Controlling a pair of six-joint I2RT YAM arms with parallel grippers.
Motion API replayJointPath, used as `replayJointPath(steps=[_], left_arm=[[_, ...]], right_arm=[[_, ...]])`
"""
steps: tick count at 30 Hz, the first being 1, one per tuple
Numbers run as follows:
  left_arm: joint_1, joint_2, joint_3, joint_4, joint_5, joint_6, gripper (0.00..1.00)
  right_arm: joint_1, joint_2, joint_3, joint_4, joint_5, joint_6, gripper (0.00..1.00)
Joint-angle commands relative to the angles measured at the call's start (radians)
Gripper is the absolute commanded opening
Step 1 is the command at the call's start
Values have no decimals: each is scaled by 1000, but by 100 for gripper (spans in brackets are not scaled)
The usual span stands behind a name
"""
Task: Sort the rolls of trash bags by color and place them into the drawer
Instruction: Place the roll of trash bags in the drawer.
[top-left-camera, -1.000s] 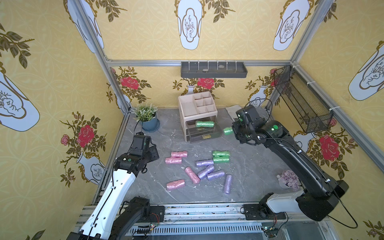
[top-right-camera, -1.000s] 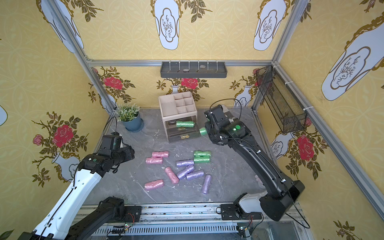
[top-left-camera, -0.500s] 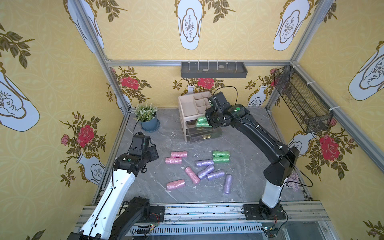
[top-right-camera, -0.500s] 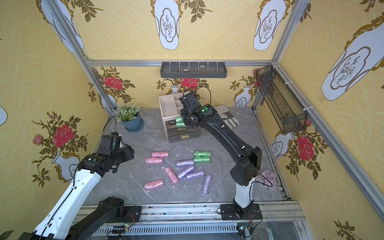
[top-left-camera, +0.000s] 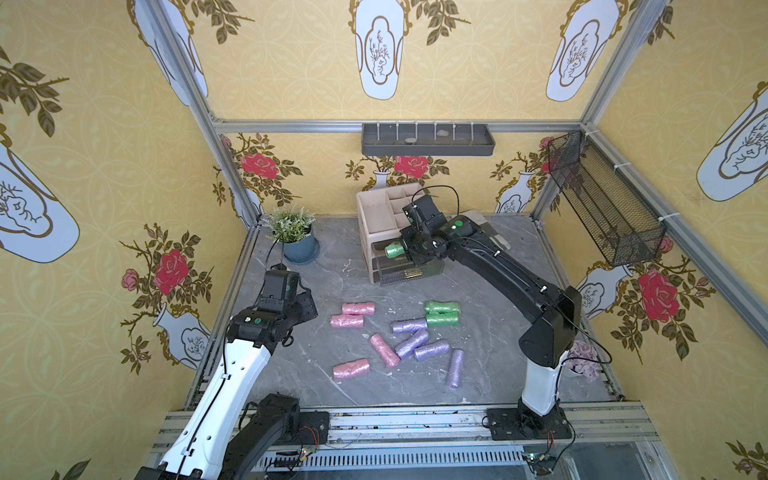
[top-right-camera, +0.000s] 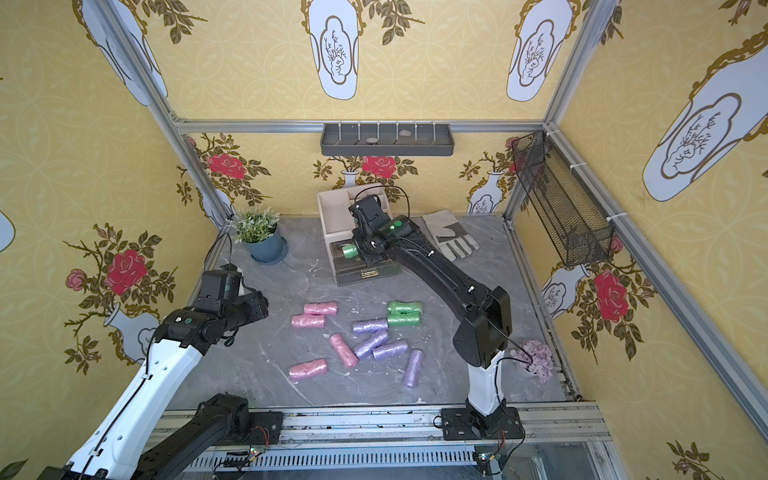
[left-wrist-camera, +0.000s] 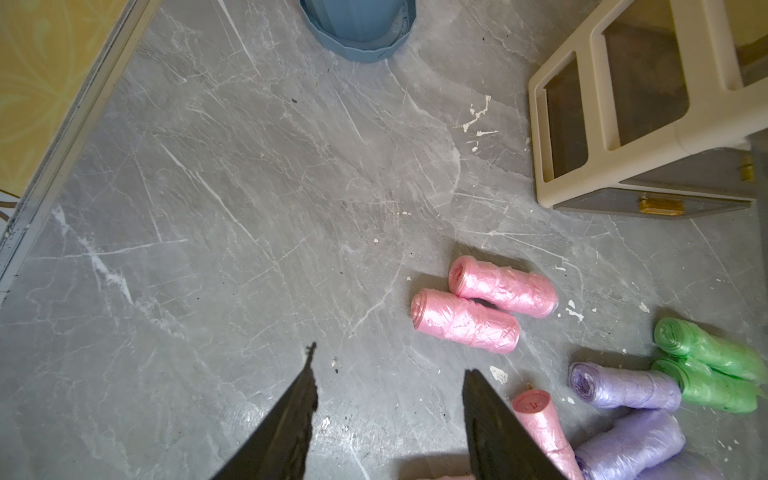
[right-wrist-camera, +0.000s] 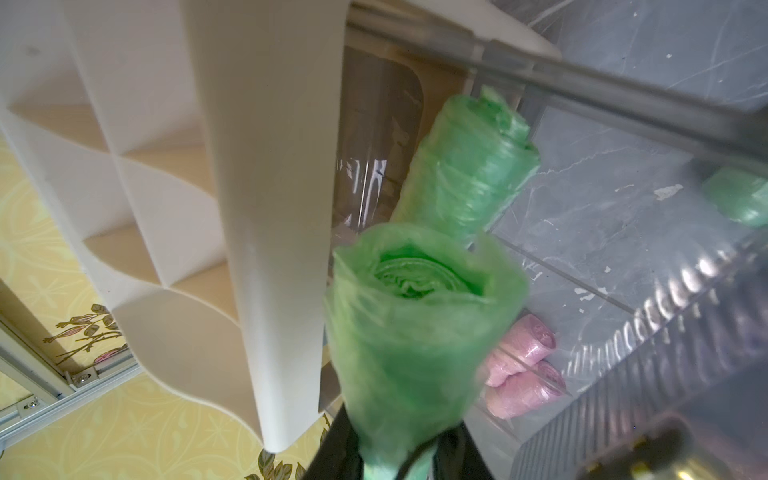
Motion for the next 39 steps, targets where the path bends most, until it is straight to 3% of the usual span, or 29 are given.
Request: replayJointPath(steps=[1,13,23,28,39], left_arm=[[3,-4,-7,19,3,-1,58],[11,-2,-6,22,12,0,58],[27,1,-6,27,24,3,58],[34,2,-6,28,28,5,58],[39,0,-6,27,27,6,58]], right_arm=[[-6,-10,-18,27,-2,14,27],[-38,-23,-72,29,-9,14,28],[-56,-5,-84,50,-26,6,35],[-63,3,-73,49,-28,-1,47],[-65,9,-45,54,-33,-29,62]])
